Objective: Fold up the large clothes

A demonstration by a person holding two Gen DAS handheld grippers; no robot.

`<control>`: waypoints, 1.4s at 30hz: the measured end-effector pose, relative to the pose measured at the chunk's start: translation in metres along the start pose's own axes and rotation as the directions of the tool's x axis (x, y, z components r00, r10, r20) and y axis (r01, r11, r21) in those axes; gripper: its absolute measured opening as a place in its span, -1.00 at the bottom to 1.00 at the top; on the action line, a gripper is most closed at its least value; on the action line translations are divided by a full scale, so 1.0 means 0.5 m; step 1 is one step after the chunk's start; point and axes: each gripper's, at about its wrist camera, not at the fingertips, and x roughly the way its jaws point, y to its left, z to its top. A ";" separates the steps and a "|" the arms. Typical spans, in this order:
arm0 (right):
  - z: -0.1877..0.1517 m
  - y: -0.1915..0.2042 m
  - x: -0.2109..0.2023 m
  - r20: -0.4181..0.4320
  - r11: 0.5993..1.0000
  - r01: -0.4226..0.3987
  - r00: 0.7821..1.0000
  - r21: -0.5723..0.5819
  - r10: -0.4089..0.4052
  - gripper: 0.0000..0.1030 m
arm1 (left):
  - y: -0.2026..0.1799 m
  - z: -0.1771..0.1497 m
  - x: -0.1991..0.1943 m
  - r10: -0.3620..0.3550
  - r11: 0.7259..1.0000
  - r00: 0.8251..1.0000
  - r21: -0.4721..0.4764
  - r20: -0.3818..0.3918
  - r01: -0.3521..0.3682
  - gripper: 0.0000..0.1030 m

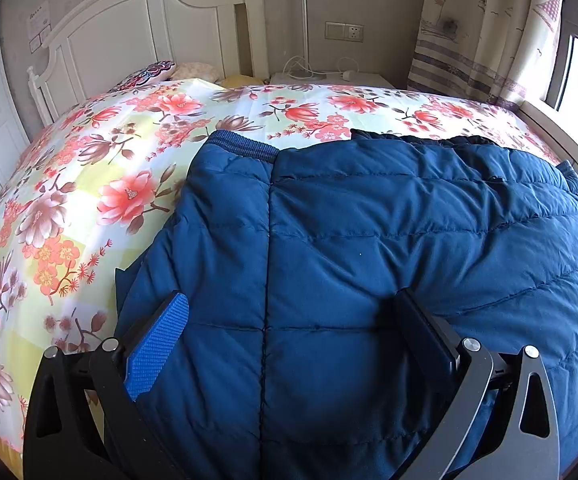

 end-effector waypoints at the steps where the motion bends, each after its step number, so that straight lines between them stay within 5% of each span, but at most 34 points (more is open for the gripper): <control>1: -0.025 -0.003 -0.004 -0.012 0.999 -0.029 1.000 0.023 0.029 0.37 | 0.001 0.000 0.000 -0.001 1.000 1.000 0.000 -0.001 0.001 0.91; 6: -0.103 0.034 0.026 -0.051 0.987 -0.148 0.987 0.065 0.151 0.36 | 0.000 0.000 0.000 -0.002 1.000 1.000 -0.002 -0.001 0.002 0.91; 14: -0.063 0.073 0.132 -0.019 0.977 -0.158 0.987 0.140 0.162 0.54 | 0.003 0.001 0.001 -0.013 1.000 1.000 -0.011 0.005 0.013 0.91; 18: -0.033 0.139 0.172 0.018 0.991 0.021 1.000 0.135 -0.023 0.88 | 0.001 0.000 -0.001 -0.008 1.000 1.000 -0.007 0.005 0.008 0.91; 20: -0.029 0.163 0.209 0.055 0.989 0.058 0.996 0.138 -0.066 0.77 | 0.003 0.000 -0.002 -0.013 1.000 1.000 -0.011 0.006 0.013 0.91; 21: -0.027 0.165 0.221 0.069 0.987 0.077 0.994 0.138 -0.087 0.50 | 0.003 0.000 -0.002 -0.014 1.000 1.000 -0.012 0.007 0.014 0.91; 24: -0.023 0.156 0.230 0.125 0.988 -0.015 0.992 0.153 -0.004 -0.15 | 0.005 0.000 -0.003 -0.005 1.000 1.000 -0.027 0.011 0.006 0.91; 26: -0.023 0.161 0.213 0.146 0.995 -0.032 0.989 0.093 0.019 -0.28 | 0.004 0.002 -0.009 -0.005 1.000 1.000 -0.026 0.015 0.006 0.91; 28: -0.029 0.175 0.197 0.160 0.999 -0.023 0.987 0.038 0.017 -0.30 | -0.012 0.004 -0.043 0.022 1.000 0.998 -0.009 0.061 -0.021 0.90; 32: -0.030 0.167 0.178 0.170 0.999 -0.029 0.985 0.027 0.024 -0.31 | -0.105 0.005 -0.149 -0.060 0.995 0.979 0.096 0.196 0.042 0.90; 38: -0.026 0.194 0.139 0.209 0.999 -0.027 0.977 -0.030 0.033 -0.32 | -0.214 0.013 -0.040 0.040 0.975 0.997 0.216 0.060 -0.052 0.91; 40: -0.021 0.218 0.130 0.223 0.997 -0.005 0.974 -0.076 0.022 -0.32 | -0.228 -0.005 -0.035 0.059 0.966 0.993 0.246 0.102 -0.083 0.90; 42: -0.017 0.236 0.123 0.239 0.994 0.014 0.971 -0.106 0.012 -0.33 | -0.196 -0.007 -0.081 0.019 0.985 0.988 0.167 0.156 -0.046 0.90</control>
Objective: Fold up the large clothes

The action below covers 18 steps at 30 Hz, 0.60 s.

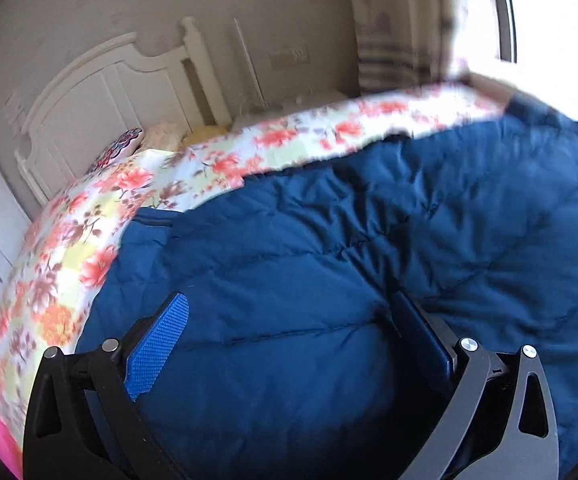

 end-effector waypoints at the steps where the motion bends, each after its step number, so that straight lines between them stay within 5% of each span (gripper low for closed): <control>1: 0.004 0.007 -0.002 0.005 1.000 0.005 1.000 -0.008 -0.005 -0.33 | 0.022 -0.007 -0.041 -0.009 0.998 0.998 -0.069 0.063 0.013 0.90; 3: 0.015 0.019 -0.003 0.009 1.000 0.019 1.000 -0.015 -0.019 -0.33 | 0.012 -0.027 -0.086 -0.053 0.998 0.992 -0.026 0.114 0.056 0.90; 7: 0.033 0.084 -0.006 0.051 0.997 0.031 0.998 -0.068 -0.028 -0.33 | -0.063 -0.115 -0.066 -0.126 0.984 0.991 0.131 0.046 0.119 0.91; 10: 0.035 0.182 -0.012 0.107 0.972 0.056 0.994 -0.228 -0.032 -0.33 | -0.002 -0.121 -0.081 -0.275 0.960 0.961 0.055 0.015 0.274 0.90; 12: 0.036 0.265 -0.009 0.138 0.929 0.079 0.990 -0.362 -0.030 -0.33 | 0.101 -0.113 -0.145 -0.307 0.947 0.944 -0.057 0.120 0.315 0.90; 14: 0.023 0.353 0.011 0.144 0.862 0.086 0.989 -0.500 -0.015 -0.33 | 0.207 -0.102 -0.204 -0.260 0.946 0.942 -0.141 0.210 0.293 0.90; 17: -0.045 0.518 0.073 0.115 0.681 0.092 0.993 -0.727 -0.011 -0.32 | 0.370 -0.096 -0.285 -0.071 0.948 0.951 -0.277 0.302 0.158 0.90; 18: -0.091 0.580 0.106 0.088 0.587 0.084 0.996 -0.805 -0.022 -0.31 | 0.418 -0.099 -0.307 -0.015 0.940 0.949 -0.318 0.316 0.121 0.90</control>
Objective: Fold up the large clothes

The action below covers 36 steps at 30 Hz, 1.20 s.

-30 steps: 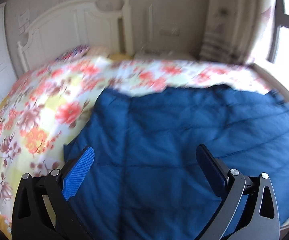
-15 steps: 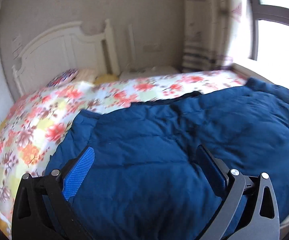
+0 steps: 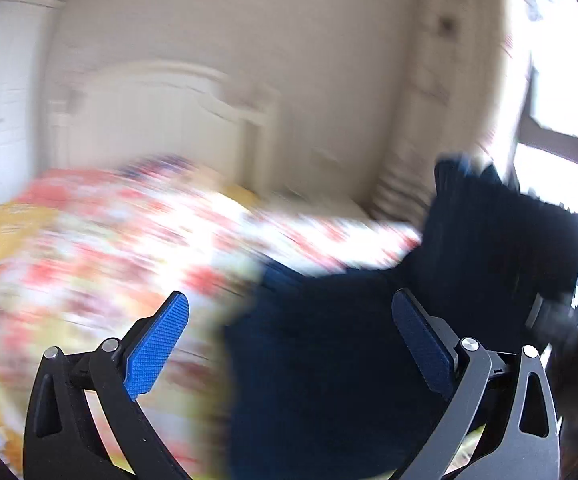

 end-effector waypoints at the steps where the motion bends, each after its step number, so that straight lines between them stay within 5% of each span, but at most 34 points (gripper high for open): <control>1: 0.010 0.072 0.027 -0.027 0.994 -0.021 0.999 -0.107 0.018 -0.31 | 0.029 0.012 -0.016 0.036 0.999 0.999 -0.020 0.018 -0.036 0.90; 3: -0.008 0.217 0.072 -0.063 0.947 -0.061 0.997 -0.315 0.043 -0.30 | 0.095 0.032 -0.051 0.117 0.991 0.992 -0.069 0.045 -0.114 0.90; 5: -0.075 0.359 0.119 -0.156 0.820 -0.094 0.988 -0.565 0.006 -0.27 | 0.125 0.037 -0.065 0.150 0.985 0.988 -0.088 0.037 -0.147 0.90; 6: -0.107 0.411 0.126 -0.091 0.752 -0.007 0.993 -0.659 -0.070 -0.35 | 0.133 0.035 -0.062 0.155 0.985 0.988 -0.085 0.019 -0.153 0.90; 12: -0.116 0.398 0.120 -0.076 0.778 -0.009 0.996 -0.629 -0.050 -0.37 | 0.040 0.050 0.025 0.029 0.996 0.992 0.089 -0.120 -0.019 0.90; 17: -0.131 0.390 0.094 -0.006 0.794 0.009 1.000 -0.608 -0.015 -0.41 | -0.129 0.110 0.189 -0.143 0.938 0.943 0.264 -0.300 0.226 0.90; 23: -0.132 0.338 0.029 0.096 0.847 -0.022 0.992 -0.531 0.086 -0.46 | -0.228 0.087 0.358 0.005 0.875 0.917 0.446 -0.399 0.189 0.90; 25: -0.158 0.345 0.029 0.063 0.827 -0.043 0.993 -0.560 0.095 -0.40 | -0.222 0.066 0.389 0.049 0.861 0.921 0.484 -0.387 0.157 0.90; 27: -0.188 0.376 0.049 0.036 0.767 -0.022 0.998 -0.641 0.059 -0.22 | -0.192 0.006 0.442 0.102 0.842 0.913 0.522 -0.395 0.132 0.91; 29: -0.192 0.378 0.045 0.015 0.757 -0.035 0.998 -0.653 0.059 -0.22 | -0.144 -0.021 0.452 0.000 0.868 0.928 0.461 -0.373 0.185 0.91; 30: -0.191 0.368 0.039 -0.023 0.758 -0.085 0.996 -0.647 0.091 -0.22 | -0.118 -0.024 0.457 -0.044 0.895 0.921 0.394 -0.386 0.208 0.91; 33: -0.199 0.311 -0.016 -0.083 0.768 -0.241 0.967 -0.593 0.240 -0.04 | -0.097 -0.034 0.456 -0.058 0.916 0.923 0.347 -0.381 0.201 0.91; 36: -0.216 0.221 -0.089 -0.076 0.766 -0.427 0.891 -0.481 0.448 0.20 | -0.091 -0.039 0.448 -0.044 0.920 0.928 0.347 -0.369 0.181 0.91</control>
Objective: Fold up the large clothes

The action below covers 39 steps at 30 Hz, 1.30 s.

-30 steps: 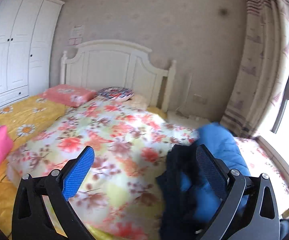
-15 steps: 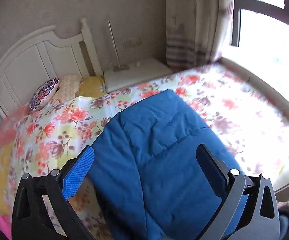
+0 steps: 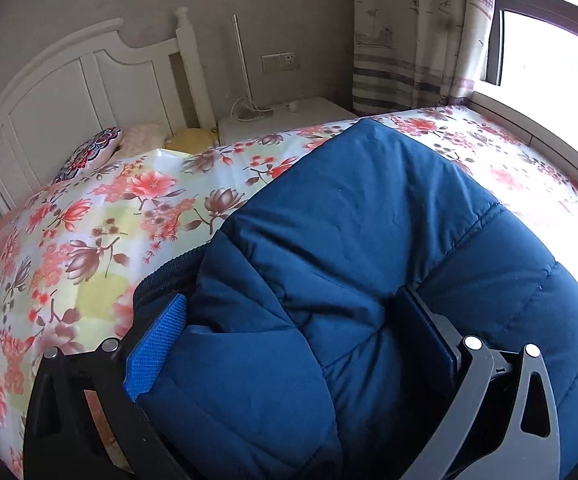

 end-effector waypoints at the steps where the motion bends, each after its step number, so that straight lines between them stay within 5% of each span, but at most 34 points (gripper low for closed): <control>1: -0.014 -0.023 -0.035 0.032 0.995 -0.066 0.997 0.075 0.064 0.20 | 0.003 -0.001 -0.001 0.001 1.000 1.000 -0.005 0.003 -0.001 0.91; 4: -0.018 -0.091 -0.074 0.099 0.960 -0.130 0.989 0.246 0.109 0.10 | 0.003 -0.004 0.001 0.003 1.000 1.000 -0.029 0.018 -0.003 0.91; 6: -0.010 -0.140 -0.064 0.083 0.931 -0.104 0.993 0.350 0.080 -0.12 | -0.005 -0.009 -0.010 0.028 0.999 0.999 -0.036 0.034 -0.027 0.91; 8: 0.006 -0.160 -0.028 0.051 0.908 -0.078 0.997 0.412 0.062 -0.11 | -0.005 -0.012 -0.016 0.041 0.998 0.998 -0.040 0.050 -0.039 0.91; 11: 0.030 -0.137 0.077 -0.102 0.931 -0.100 0.984 0.352 0.145 -0.04 | 0.005 -0.017 -0.019 0.017 0.998 0.998 -0.058 0.059 -0.014 0.91; 13: 0.026 -0.082 0.088 -0.123 0.977 0.021 0.992 0.211 0.005 -0.04 | 0.015 -0.024 -0.020 0.002 0.998 0.997 -0.070 0.072 0.003 0.91; 16: 0.011 -0.083 0.077 -0.135 0.975 0.028 0.991 0.221 0.002 -0.04 | 0.022 -0.026 -0.021 -0.011 0.997 0.998 -0.079 0.061 0.015 0.91; 19: -0.001 -0.096 0.074 -0.130 0.973 0.024 0.992 0.232 0.007 -0.04 | 0.014 0.005 -0.042 0.074 0.997 0.997 -0.035 0.004 -0.074 0.91; 24: 0.007 -0.115 0.083 -0.123 0.971 0.019 0.992 0.236 0.011 -0.04 | 0.047 0.079 -0.090 0.257 0.962 0.966 -0.094 0.001 -0.256 0.91; 27: 0.009 -0.109 0.088 -0.117 0.970 0.014 0.993 0.242 0.015 -0.04 | 0.043 0.049 0.023 0.371 0.928 0.914 0.015 -0.163 -0.373 0.91; 30: 0.041 -0.132 0.077 -0.072 0.960 -0.052 0.995 0.275 0.074 -0.06 | 0.061 -0.003 0.056 0.302 0.941 0.945 -0.119 -0.128 -0.317 0.91; 32: 0.034 -0.190 0.023 -0.018 0.932 -0.125 0.990 0.340 0.140 -0.12 | 0.064 -0.010 0.048 0.311 0.937 0.944 -0.130 -0.112 -0.324 0.91; 36: -0.004 -0.357 -0.046 0.027 0.891 0.007 0.999 0.453 -0.021 -0.14 | 0.065 -0.014 0.048 0.310 0.936 0.945 -0.143 -0.103 -0.323 0.91; 39: -0.057 -0.511 0.010 -0.017 0.811 0.037 0.999 0.584 -0.033 -0.19 | 0.065 -0.016 0.045 0.312 0.935 0.945 -0.146 -0.095 -0.324 0.91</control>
